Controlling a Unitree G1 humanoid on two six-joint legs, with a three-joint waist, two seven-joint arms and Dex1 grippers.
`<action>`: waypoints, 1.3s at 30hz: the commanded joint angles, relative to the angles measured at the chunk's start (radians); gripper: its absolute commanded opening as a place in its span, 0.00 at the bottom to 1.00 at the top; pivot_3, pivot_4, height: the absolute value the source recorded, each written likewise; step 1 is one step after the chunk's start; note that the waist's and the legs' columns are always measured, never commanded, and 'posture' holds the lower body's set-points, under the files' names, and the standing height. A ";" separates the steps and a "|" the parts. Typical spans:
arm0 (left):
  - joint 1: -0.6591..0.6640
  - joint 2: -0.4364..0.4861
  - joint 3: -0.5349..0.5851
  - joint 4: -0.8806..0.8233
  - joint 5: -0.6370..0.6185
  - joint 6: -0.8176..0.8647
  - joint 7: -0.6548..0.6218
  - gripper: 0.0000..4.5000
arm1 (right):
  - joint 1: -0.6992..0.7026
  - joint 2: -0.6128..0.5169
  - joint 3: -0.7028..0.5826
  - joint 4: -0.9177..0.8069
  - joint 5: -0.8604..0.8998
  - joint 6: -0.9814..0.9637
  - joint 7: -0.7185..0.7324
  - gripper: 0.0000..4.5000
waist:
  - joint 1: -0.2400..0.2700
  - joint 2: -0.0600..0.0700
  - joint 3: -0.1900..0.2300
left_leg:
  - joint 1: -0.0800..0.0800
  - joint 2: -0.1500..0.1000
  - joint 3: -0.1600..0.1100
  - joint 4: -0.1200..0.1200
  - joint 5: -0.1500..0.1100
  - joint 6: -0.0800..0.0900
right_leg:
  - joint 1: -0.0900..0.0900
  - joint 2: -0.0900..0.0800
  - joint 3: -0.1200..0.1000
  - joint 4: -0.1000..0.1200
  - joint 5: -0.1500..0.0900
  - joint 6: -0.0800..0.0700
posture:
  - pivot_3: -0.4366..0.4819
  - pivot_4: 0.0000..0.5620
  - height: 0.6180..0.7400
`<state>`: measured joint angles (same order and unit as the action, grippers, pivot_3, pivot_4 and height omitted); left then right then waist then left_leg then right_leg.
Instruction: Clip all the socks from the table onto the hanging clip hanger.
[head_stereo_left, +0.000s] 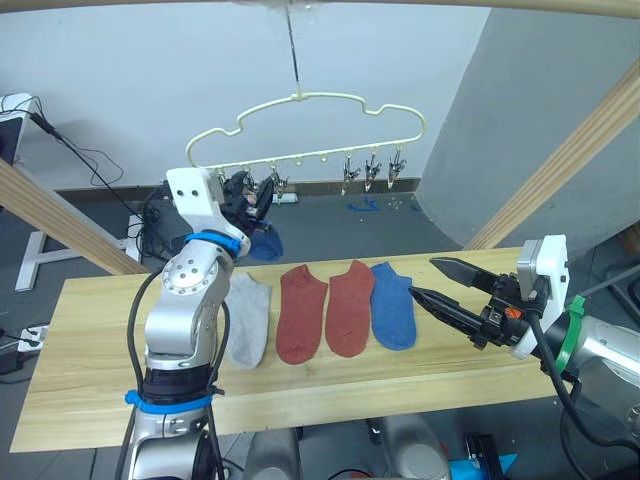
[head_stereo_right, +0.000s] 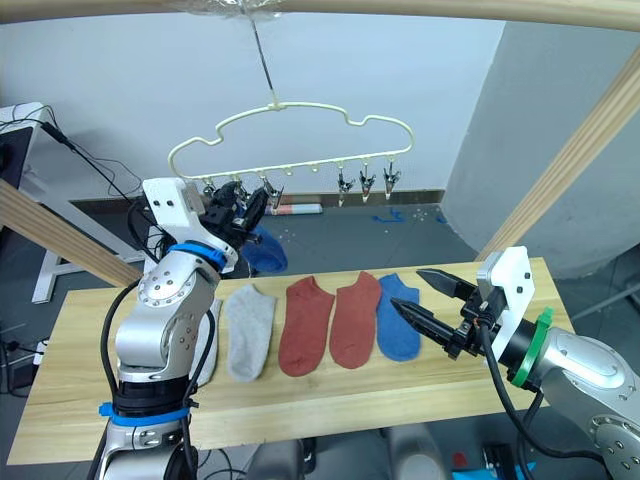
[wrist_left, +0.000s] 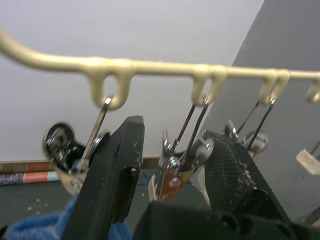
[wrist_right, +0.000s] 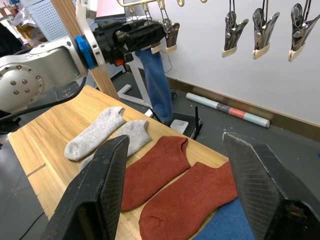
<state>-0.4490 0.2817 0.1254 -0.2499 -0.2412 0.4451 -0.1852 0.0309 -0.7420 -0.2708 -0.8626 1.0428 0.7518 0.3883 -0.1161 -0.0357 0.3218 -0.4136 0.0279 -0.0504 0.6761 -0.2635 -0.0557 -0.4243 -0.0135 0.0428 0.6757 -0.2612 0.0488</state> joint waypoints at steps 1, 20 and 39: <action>-0.012 0.000 0.013 -0.014 0.003 -0.025 0.003 0.49 | 0.008 -0.008 -0.002 -0.043 0.010 -0.019 -0.005 0.69 | 0.000 0.000 0.000 | 0.000 0.000 0.000 0.000 0.000 0.000 | 0.000 0.000 0.000 0.000 0.000 0.000 | 0.14 0.60 1.00; -0.021 -0.008 0.025 -0.008 -0.008 -0.015 0.012 0.06 | 0.007 -0.008 0.010 -0.045 0.014 -0.022 -0.020 0.70 | -0.001 0.000 0.002 | -0.001 0.000 0.000 0.000 0.000 0.000 | -0.001 0.000 0.000 -0.002 0.000 0.000 | 0.14 0.60 1.00; -0.060 -0.039 0.212 -0.139 -0.372 0.283 0.056 0.06 | -0.448 0.015 0.323 0.267 -0.160 0.318 -0.226 0.99 | -0.022 -0.001 0.008 | -0.003 0.000 0.000 -0.001 0.000 0.000 | -0.002 -0.001 0.000 -0.003 0.001 0.000 | 0.19 0.63 1.00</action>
<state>-0.4914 0.2465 0.3096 -0.3296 -0.5593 0.7023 -0.1467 -0.3914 -0.7440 0.0311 -0.6006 0.9091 1.0444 0.1876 -0.1380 -0.0370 0.3302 -0.4161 0.0276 -0.0503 0.6755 -0.2635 -0.0556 -0.4261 -0.0146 0.0430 0.6733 -0.2604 0.0491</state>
